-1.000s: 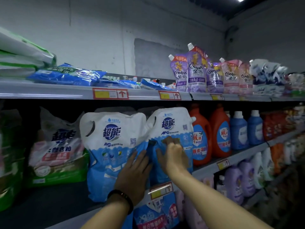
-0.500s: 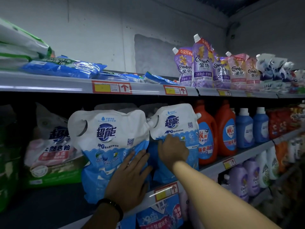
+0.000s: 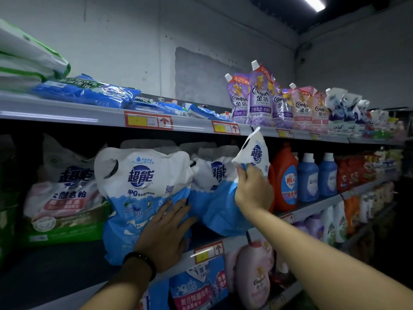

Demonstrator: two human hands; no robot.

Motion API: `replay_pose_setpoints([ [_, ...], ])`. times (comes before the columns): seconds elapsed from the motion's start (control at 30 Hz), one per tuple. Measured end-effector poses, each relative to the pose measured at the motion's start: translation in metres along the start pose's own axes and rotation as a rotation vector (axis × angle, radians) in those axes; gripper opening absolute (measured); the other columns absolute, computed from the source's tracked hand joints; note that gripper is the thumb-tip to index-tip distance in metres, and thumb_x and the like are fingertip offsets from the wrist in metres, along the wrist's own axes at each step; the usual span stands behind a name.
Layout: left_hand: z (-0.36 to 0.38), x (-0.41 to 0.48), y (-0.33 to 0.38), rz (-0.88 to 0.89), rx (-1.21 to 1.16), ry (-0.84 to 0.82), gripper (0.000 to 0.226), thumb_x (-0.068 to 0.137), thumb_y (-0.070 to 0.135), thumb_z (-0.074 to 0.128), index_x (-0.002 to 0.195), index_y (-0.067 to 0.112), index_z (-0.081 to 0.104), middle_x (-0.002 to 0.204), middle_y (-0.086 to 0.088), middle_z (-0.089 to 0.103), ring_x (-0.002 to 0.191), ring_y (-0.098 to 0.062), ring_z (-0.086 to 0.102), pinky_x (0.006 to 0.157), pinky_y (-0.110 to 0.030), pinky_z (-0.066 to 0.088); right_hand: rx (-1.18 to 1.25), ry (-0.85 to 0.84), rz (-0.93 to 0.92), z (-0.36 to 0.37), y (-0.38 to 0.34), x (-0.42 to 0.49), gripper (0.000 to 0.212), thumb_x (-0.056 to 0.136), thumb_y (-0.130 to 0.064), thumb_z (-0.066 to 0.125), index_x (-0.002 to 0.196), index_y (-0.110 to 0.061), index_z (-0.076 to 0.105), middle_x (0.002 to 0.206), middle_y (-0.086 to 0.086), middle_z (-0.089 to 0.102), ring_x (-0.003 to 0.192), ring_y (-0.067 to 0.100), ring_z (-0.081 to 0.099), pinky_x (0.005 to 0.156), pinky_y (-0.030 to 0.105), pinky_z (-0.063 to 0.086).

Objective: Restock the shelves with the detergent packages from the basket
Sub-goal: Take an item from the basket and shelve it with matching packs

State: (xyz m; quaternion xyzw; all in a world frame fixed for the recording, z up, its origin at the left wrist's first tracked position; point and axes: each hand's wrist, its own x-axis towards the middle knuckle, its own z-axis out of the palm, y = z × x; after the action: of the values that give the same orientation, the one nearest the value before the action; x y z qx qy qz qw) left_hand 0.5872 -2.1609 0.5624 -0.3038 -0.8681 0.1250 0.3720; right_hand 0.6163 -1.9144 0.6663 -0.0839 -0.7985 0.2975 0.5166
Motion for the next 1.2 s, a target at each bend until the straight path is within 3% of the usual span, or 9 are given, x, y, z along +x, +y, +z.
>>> replay_pose_setpoints([
  [0.17,-0.006,0.004,-0.003,-0.066,-0.118,-0.07,0.061,0.103,0.066,0.025,0.151,0.037,0.049,0.164,0.005,0.042,0.158,-0.02,0.026,0.128,-0.043,0.001,0.257,0.027,-0.183,-0.071,-0.021,0.017,0.048,0.108,-0.038,0.054,0.065,-0.021,0.041,0.059,-0.005,0.046,0.056,0.009,0.043,0.057,0.038,0.027],
  [0.27,-0.034,0.012,0.006,-0.205,-0.575,-0.114,0.083,0.09,0.085,0.003,0.145,0.043,0.048,0.165,0.011,0.037,0.161,-0.013,0.013,0.127,-0.032,-0.004,0.444,-0.057,-0.263,-0.118,-0.028,0.02,0.045,0.107,-0.041,0.056,0.073,-0.011,0.055,0.064,0.008,0.053,0.063,0.01,0.046,0.062,0.043,0.039],
  [0.47,-0.143,0.023,0.079,-0.482,-1.944,-0.187,0.075,0.088,0.083,0.049,0.134,0.026,0.067,0.14,0.0,0.069,0.134,-0.024,0.062,0.121,-0.051,0.04,0.879,-0.202,-0.038,-0.205,-0.05,0.012,0.034,0.107,-0.034,0.06,0.08,-0.014,0.065,0.072,0.004,0.063,0.067,0.017,0.056,0.062,0.031,0.044],
  [0.63,-0.203,0.017,0.108,-0.601,-2.49,-0.31,0.073,0.081,0.07,0.053,0.12,0.014,0.08,0.132,-0.019,0.071,0.107,-0.038,0.075,0.089,-0.052,0.063,1.1,-0.34,0.025,-0.253,-0.058,-0.003,0.029,0.11,-0.025,0.053,0.108,-0.001,0.069,0.093,0.009,0.078,0.08,0.02,0.074,0.067,0.028,0.059],
  [0.83,-0.224,0.008,0.121,-0.567,-2.49,-0.289,0.052,0.088,0.049,0.07,0.123,0.011,0.077,0.13,-0.024,0.071,0.107,-0.042,0.074,0.097,-0.057,0.057,0.945,-0.532,0.143,-0.275,-0.044,0.0,0.029,0.106,-0.038,0.055,0.1,-0.017,0.074,0.088,-0.005,0.083,0.071,0.0,0.076,0.065,0.015,0.057],
  [0.93,-0.226,0.01,0.12,-0.589,-2.377,-0.081,0.057,0.087,0.035,0.082,0.137,0.012,0.065,0.128,-0.026,0.071,0.115,-0.05,0.069,0.099,-0.067,0.054,0.911,-0.703,0.286,-0.279,-0.02,0.002,0.051,0.089,-0.06,0.069,0.114,-0.017,0.08,0.123,0.012,0.078,0.109,0.028,0.077,0.099,0.044,0.059],
  [1.0,-0.23,0.014,0.118,-0.661,-2.286,0.067,0.053,0.083,0.025,0.086,0.131,0.016,0.065,0.118,-0.024,0.076,0.106,-0.05,0.072,0.092,-0.07,0.056,0.773,-0.821,0.263,-0.279,0.008,0.002,0.076,0.058,-0.074,0.087,0.115,-0.025,0.08,0.124,0.008,0.077,0.114,0.034,0.074,0.102,0.051,0.056],
  [1.1,-0.229,0.021,0.123,-0.702,-2.182,0.199,0.046,0.079,0.018,0.09,0.119,0.021,0.067,0.105,-0.018,0.08,0.092,-0.045,0.077,0.081,-0.066,0.061,0.62,-0.932,0.21,-0.267,0.029,-0.013,0.092,0.05,-0.051,0.102,0.13,-0.023,0.066,0.122,0.004,0.079,0.109,0.029,0.076,0.094,0.047,0.06],
  [1.2,-0.22,0.028,0.128,-0.725,-2.093,0.254,0.044,0.08,0.018,0.09,0.117,0.023,0.067,0.102,-0.014,0.081,0.087,-0.041,0.079,0.076,-0.062,0.064,0.698,-0.836,0.282,-0.242,0.034,-0.029,0.06,0.073,-0.002,0.093,0.125,-0.009,0.065,0.114,0.011,0.081,0.103,0.032,0.079,0.088,0.044,0.065],
])
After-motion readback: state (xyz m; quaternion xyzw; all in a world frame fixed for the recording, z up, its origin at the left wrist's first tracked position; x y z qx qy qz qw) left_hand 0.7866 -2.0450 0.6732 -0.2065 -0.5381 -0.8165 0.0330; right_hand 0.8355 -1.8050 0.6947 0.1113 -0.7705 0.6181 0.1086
